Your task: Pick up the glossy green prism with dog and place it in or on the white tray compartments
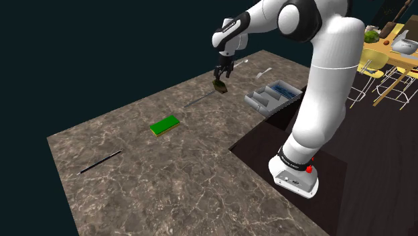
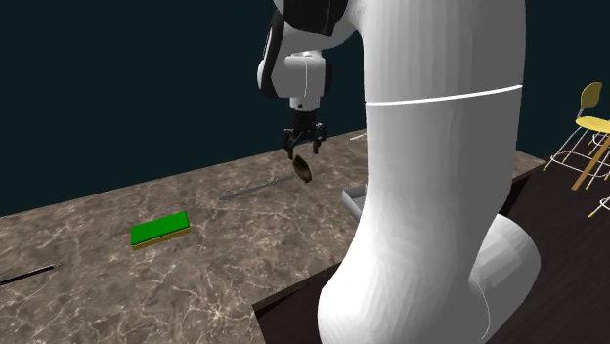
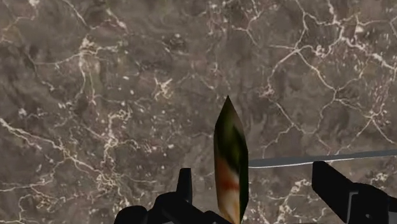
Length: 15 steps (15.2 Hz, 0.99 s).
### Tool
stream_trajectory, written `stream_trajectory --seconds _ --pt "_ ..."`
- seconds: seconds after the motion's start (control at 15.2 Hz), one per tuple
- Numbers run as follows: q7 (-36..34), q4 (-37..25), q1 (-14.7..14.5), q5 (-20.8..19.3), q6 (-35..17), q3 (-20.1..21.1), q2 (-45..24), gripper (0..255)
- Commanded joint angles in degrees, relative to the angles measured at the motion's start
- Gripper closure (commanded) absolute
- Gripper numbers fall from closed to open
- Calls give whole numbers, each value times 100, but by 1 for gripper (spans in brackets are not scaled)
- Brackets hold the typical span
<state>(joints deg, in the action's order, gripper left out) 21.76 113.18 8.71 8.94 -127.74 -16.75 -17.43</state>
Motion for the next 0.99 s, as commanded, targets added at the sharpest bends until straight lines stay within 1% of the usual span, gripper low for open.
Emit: stream_trajectory --seconds 0.0,0.4,0.92 --pt "61 -83 55 81 -87 11 -195 0" --pt "153 42 89 223 -500 81 -498 0" --pt "153 42 90 223 -500 81 -498 0"
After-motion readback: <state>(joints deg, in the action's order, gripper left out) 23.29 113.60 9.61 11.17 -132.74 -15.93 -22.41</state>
